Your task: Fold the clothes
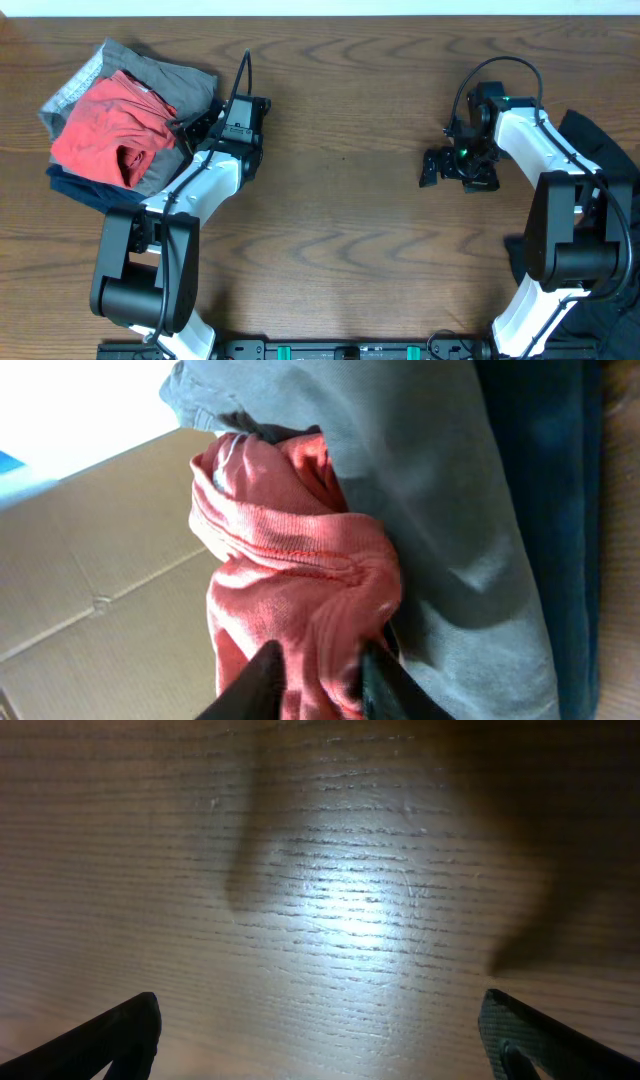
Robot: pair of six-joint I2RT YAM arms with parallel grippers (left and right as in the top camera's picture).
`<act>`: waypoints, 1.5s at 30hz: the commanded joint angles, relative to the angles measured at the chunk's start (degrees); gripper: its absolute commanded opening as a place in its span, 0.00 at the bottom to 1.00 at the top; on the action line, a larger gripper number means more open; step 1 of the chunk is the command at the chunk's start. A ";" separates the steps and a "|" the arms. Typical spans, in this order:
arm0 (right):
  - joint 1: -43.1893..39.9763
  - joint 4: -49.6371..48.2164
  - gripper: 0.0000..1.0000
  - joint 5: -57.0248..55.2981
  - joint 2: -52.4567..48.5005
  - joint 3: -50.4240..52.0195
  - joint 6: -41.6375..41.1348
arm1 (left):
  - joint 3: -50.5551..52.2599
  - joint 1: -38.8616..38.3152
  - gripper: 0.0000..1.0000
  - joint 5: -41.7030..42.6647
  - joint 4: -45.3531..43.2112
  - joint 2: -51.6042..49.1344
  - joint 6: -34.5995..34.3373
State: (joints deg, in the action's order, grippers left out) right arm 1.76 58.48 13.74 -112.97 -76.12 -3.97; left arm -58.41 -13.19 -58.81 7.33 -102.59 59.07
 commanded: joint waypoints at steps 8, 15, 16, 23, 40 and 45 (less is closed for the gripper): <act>-0.48 0.00 0.99 0.63 1.31 0.07 0.87 | -1.20 0.24 0.06 -2.97 -16.41 -0.44 0.46; -0.72 -0.15 0.99 0.66 1.31 0.07 0.83 | -3.80 0.24 0.06 3.19 -28.48 -0.44 -2.03; -0.72 -0.26 0.99 0.66 1.31 0.07 0.83 | -3.82 0.24 0.06 4.31 -28.85 -0.44 -3.91; -0.72 -0.50 0.99 0.66 1.31 0.07 0.83 | -3.82 0.24 0.06 10.88 -26.84 -1.92 -16.39; -0.70 -0.42 0.99 0.68 1.31 0.07 0.70 | -6.73 -0.15 0.57 7.78 -16.79 -6.54 -27.85; -0.72 -0.37 0.99 0.68 1.31 0.07 0.20 | -12.44 -0.20 0.65 6.21 -16.76 -1.18 -27.89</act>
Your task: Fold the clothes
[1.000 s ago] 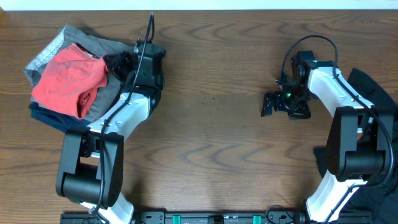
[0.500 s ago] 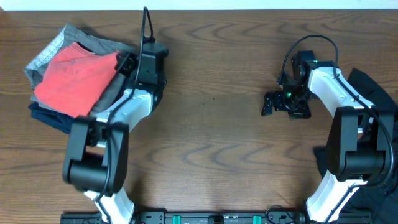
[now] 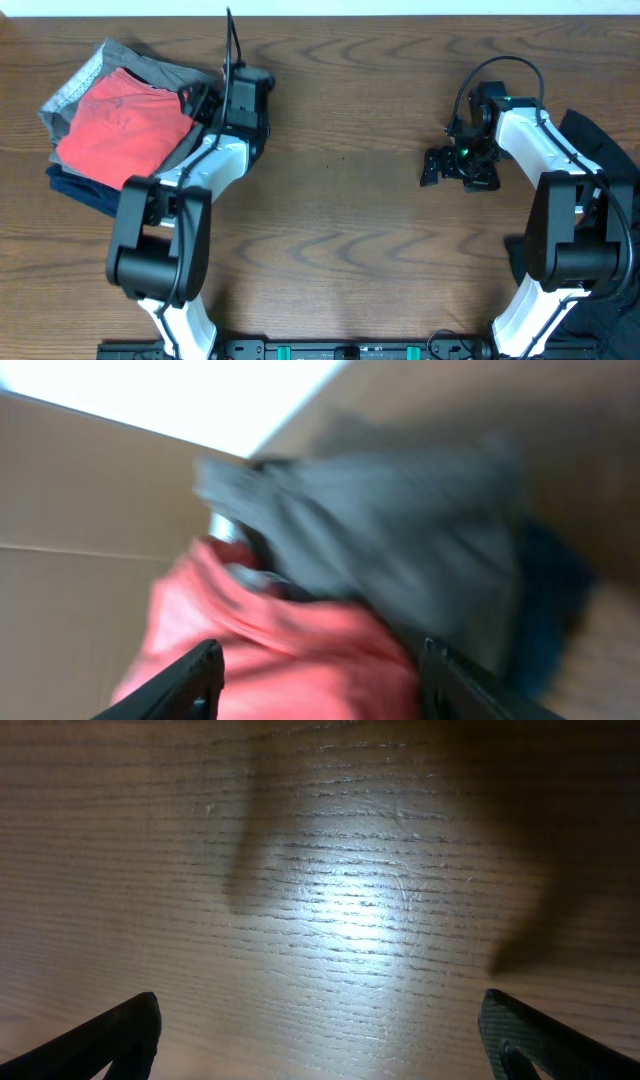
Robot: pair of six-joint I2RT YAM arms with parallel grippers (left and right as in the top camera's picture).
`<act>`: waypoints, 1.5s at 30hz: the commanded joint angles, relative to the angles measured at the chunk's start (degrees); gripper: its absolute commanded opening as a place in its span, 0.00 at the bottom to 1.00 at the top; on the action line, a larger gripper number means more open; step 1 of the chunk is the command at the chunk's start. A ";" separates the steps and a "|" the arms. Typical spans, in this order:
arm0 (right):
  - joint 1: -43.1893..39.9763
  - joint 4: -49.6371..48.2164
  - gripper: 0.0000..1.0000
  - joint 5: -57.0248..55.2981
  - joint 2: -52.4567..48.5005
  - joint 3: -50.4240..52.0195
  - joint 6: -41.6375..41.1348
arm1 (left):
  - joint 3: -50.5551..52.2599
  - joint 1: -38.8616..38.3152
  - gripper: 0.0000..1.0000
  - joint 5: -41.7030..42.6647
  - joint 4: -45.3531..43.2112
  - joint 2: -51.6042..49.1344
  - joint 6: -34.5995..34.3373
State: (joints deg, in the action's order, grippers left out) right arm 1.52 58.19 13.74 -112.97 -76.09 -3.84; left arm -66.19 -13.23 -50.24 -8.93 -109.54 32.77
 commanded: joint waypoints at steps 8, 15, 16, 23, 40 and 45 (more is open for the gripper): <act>-0.39 -0.35 0.99 0.46 1.31 0.04 0.09 | -6.16 0.70 0.68 -1.68 7.72 18.14 -13.11; -0.50 -0.61 0.99 0.44 1.31 0.04 0.09 | -6.16 5.07 0.70 32.48 33.94 25.24 -38.84; -0.48 -0.74 0.99 0.44 1.31 0.04 0.09 | -6.16 5.35 0.74 38.47 35.85 25.33 -39.89; -0.55 -1.68 0.99 0.79 1.31 0.04 -4.44 | -6.14 5.51 0.98 61.29 51.47 23.85 -40.83; -1.66 18.88 0.99 7.72 5.57 1.68 -4.22 | -3.54 5.51 0.98 61.40 88.41 28.15 -40.81; -0.70 9.40 0.99 7.52 19.45 11.45 -6.99 | 2.03 5.42 0.98 61.40 81.53 41.81 -40.83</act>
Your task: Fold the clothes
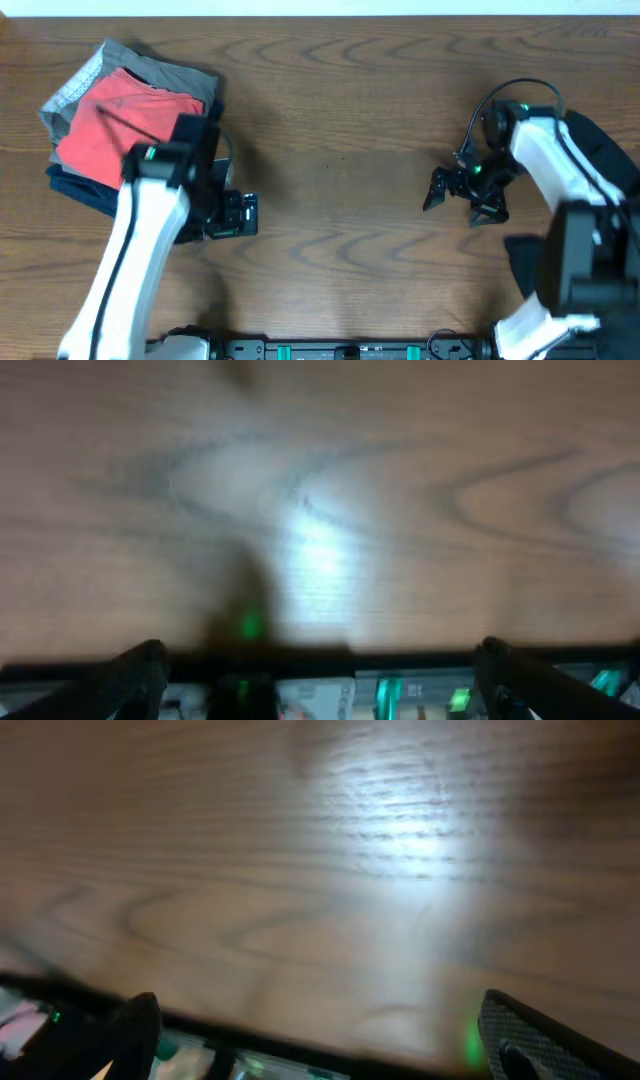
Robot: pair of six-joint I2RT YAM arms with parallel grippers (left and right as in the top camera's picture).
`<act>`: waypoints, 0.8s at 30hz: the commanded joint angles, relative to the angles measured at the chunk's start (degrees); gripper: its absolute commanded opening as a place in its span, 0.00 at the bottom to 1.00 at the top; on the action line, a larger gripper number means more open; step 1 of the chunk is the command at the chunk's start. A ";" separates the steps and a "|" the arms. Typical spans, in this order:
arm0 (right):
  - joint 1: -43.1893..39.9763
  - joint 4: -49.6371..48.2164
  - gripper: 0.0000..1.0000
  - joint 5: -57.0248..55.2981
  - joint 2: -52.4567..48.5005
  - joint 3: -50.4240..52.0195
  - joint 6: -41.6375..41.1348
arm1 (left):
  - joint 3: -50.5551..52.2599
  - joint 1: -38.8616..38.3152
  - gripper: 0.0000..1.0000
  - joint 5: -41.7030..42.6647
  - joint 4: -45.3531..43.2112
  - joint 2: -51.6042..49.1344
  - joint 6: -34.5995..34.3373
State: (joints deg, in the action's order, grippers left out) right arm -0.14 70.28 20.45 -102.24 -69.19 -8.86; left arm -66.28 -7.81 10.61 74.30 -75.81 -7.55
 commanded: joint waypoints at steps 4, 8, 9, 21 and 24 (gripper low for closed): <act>0.98 -15.91 0.99 -1.14 26.12 15.37 -5.42 | 7.89 -0.04 0.95 0.42 -9.49 23.47 0.04; 0.96 -24.33 0.99 -12.15 46.34 24.94 -10.54 | 14.84 -0.02 0.98 -2.73 -18.75 40.11 0.13; 0.96 -25.27 0.99 -14.32 49.94 26.32 -10.86 | 16.63 -0.02 0.98 -2.69 -21.05 43.47 0.11; 0.96 -24.30 0.99 -20.22 73.59 30.73 -10.84 | 21.51 -0.02 0.98 -2.69 -24.20 55.23 -0.04; 0.96 -23.50 0.99 -20.22 73.72 30.73 -10.84 | 21.51 -0.02 0.98 -2.69 -23.78 55.23 -0.04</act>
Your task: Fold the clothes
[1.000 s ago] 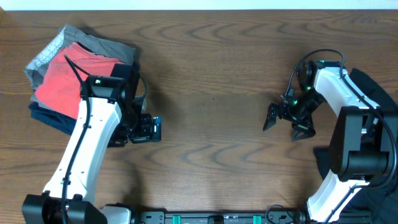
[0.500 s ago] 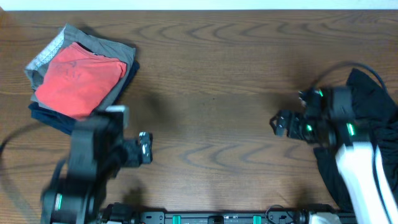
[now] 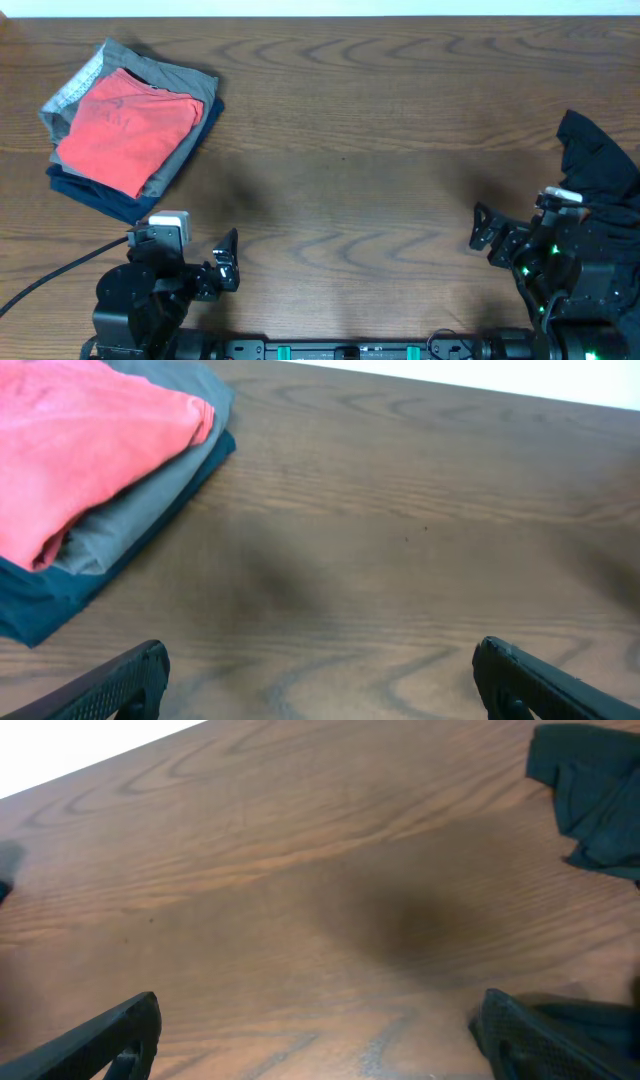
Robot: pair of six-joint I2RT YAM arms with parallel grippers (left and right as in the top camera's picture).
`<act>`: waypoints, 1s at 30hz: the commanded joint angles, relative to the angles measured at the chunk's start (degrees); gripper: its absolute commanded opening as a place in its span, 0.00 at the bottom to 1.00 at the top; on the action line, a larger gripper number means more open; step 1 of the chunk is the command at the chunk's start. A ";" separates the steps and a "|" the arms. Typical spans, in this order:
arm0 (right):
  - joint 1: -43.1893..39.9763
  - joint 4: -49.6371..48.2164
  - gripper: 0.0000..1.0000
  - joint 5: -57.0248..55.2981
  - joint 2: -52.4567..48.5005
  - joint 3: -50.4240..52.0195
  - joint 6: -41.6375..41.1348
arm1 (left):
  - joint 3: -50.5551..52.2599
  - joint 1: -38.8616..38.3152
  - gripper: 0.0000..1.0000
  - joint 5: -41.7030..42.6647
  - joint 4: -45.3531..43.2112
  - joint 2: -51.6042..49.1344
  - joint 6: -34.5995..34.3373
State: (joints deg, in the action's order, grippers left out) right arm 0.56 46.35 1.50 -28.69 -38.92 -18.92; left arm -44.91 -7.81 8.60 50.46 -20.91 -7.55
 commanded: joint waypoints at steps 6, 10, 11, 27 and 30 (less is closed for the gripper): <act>0.26 2.86 0.99 -1.27 0.20 0.46 -0.79 | 0.13 -0.02 0.98 -0.66 0.07 0.33 -0.04; 0.26 4.31 0.99 -1.27 0.20 0.46 -0.79 | 0.13 -0.02 0.98 -0.68 0.07 0.33 -0.04; 0.26 4.50 0.99 -1.27 0.20 0.46 -0.79 | 0.13 -0.02 0.98 -0.66 0.07 0.33 -0.04; 1.40 -4.70 0.99 -0.63 16.39 9.09 5.97 | 0.13 -0.02 0.98 -0.66 0.07 0.33 -0.04; 1.40 -9.79 0.99 1.16 23.02 14.67 6.86 | 0.13 -0.02 0.98 -0.66 0.07 0.33 -0.04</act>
State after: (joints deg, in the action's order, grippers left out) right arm 1.43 38.70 0.78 -10.33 -28.38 -14.76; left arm -44.84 -7.81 8.60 50.59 -20.88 -7.55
